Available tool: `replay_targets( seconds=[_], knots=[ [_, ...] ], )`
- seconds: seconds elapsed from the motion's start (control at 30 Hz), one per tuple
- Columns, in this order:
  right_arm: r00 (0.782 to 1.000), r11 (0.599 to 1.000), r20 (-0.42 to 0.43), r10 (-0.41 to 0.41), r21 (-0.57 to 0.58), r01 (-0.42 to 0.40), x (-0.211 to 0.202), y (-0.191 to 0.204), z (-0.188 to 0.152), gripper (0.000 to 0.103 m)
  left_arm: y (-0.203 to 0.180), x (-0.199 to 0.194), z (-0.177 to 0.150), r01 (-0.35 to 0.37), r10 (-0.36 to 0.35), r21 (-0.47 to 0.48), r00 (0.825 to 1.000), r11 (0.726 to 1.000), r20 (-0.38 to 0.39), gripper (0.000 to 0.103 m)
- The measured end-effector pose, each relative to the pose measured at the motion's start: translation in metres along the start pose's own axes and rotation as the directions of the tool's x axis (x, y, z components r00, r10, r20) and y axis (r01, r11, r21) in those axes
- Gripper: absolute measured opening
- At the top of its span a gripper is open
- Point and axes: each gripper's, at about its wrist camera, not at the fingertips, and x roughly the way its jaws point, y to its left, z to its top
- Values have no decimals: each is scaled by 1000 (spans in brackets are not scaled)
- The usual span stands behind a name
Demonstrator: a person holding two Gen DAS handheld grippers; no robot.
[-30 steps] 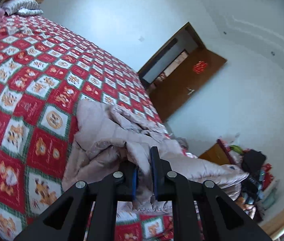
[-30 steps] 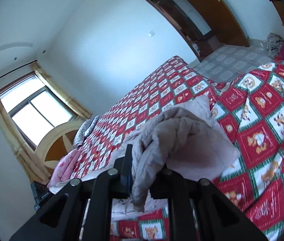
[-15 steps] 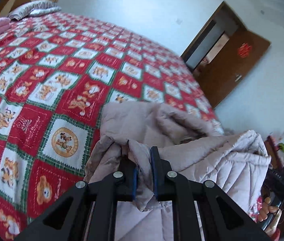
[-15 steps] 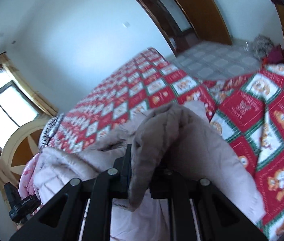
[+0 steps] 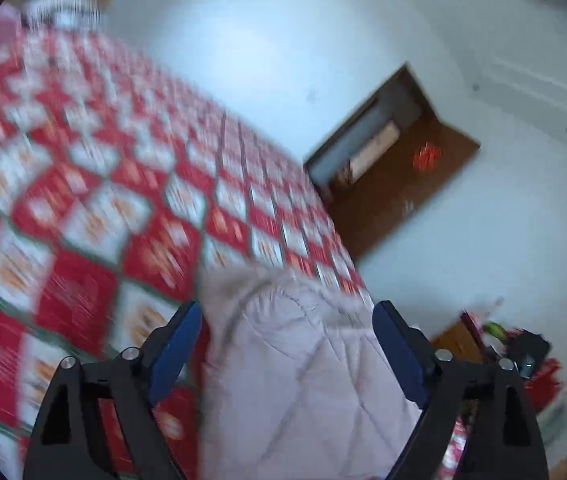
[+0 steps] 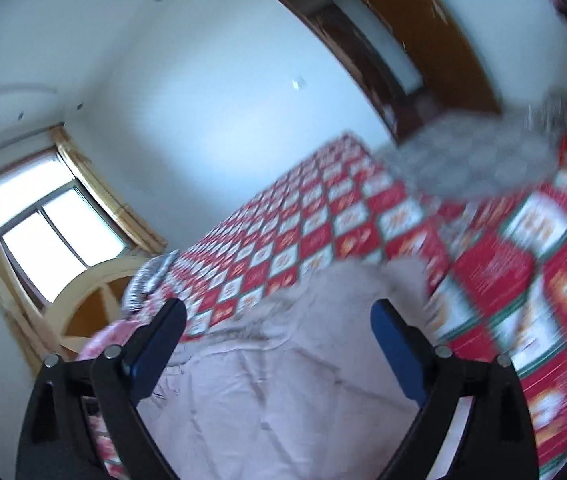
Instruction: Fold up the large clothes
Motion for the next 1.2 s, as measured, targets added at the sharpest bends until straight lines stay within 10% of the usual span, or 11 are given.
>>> replay_targets(
  seconds=[0.13, 0.37, 0.57, 0.67, 0.73, 0.8, 1.03, 1.2],
  knots=[
    [975, 962, -108, -196, -212, 170, 31, 13, -6, 96, 10, 5, -7, -119, 123, 74, 990, 990, -66, 89],
    [873, 852, -304, -381, -482, 203, 121, 27, -16, 96, 13, 65, -29, -15, 24, 31, 958, 999, -286, 89],
    [791, 771, -354, -500, -597, 220, 165, 6, -38, 96, 13, 122, -30, -81, 107, 80, 898, 994, -426, 89],
    [808, 772, -326, -492, -592, 231, 159, 4, -44, 75, 11, 130, -37, -70, 107, 101, 894, 992, -436, 67],
    [819, 770, -289, -496, -583, 260, 152, 5, -44, 33, -3, 128, -45, -69, 134, 168, 902, 983, -411, 39],
    [844, 784, -252, -473, -558, 272, 140, 10, -44, 21, -14, 118, -49, -71, 144, 212, 925, 975, -351, 25],
    [923, 792, 3, -385, -512, 332, 66, 51, -39, 16, -56, 60, -53, 6, 45, 307, 986, 952, -159, 15],
    [924, 775, 162, -347, -505, 380, 58, 86, -10, 16, -85, 63, -22, -21, 44, 335, 997, 942, -63, 15]
  ],
)
